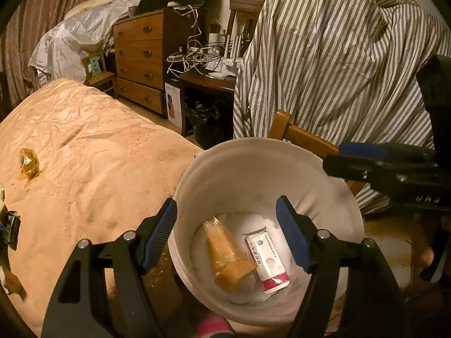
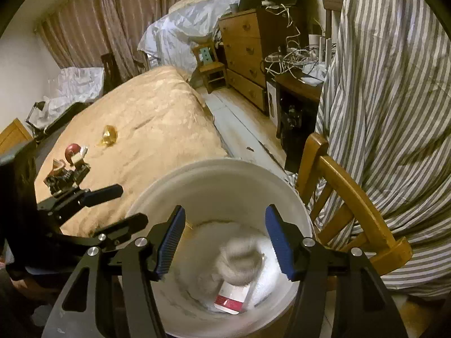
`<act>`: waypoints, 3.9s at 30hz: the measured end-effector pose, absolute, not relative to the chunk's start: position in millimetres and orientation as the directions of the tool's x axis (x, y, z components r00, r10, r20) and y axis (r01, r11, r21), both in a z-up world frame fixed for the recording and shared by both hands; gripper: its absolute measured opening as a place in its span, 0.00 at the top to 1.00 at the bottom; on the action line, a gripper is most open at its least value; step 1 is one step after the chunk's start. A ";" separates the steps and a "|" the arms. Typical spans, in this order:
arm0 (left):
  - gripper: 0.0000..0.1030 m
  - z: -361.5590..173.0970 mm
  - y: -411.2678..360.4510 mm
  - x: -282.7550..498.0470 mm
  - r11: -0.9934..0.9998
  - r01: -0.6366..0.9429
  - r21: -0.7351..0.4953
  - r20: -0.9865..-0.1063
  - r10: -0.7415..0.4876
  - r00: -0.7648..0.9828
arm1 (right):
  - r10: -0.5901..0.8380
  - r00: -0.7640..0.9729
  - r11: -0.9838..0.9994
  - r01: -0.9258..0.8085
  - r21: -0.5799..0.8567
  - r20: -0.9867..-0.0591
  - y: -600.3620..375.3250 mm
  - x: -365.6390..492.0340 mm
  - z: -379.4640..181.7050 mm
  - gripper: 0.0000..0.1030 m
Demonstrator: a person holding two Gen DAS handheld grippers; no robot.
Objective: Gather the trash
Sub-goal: 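Open both tools to drop the sock and foil bag into the bucket, then grasp the sponge cube with the left tool while the right tool reaches the dark cloth, then grasp the orange-printed paper cup with the right tool while the left tool holds the sponge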
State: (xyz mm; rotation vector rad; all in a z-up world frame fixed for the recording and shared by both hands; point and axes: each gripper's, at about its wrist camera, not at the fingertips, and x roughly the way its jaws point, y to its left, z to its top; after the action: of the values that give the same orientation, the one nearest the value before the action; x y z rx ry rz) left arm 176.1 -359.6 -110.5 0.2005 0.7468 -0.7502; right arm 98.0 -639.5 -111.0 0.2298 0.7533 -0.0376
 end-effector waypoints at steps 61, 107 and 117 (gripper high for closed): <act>0.67 -172.2 104.0 201.1 0.970 -0.076 -0.232 -0.676 -0.104 0.730 | 0.628 0.467 0.761 -0.536 0.365 -0.623 -195.9 260.4 -189.3 0.39; 0.61 -200.3 124.6 226.1 0.975 -0.075 -0.211 -0.700 -0.097 0.707 | 0.586 0.578 0.769 -0.618 0.165 -0.568 -151.0 226.4 -163.6 0.59; 0.70 -199.9 113.9 230.7 0.985 -0.099 -0.144 -0.702 -0.031 0.712 | 0.455 0.595 0.824 -0.563 0.061 -0.662 -91.3 279.7 -192.5 0.79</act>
State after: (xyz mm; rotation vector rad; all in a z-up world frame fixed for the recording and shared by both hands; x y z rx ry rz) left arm 230.7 113.9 -199.9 -0.1763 0.7788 0.0374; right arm 279.7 -91.3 -192.5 -0.1607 0.7216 0.5940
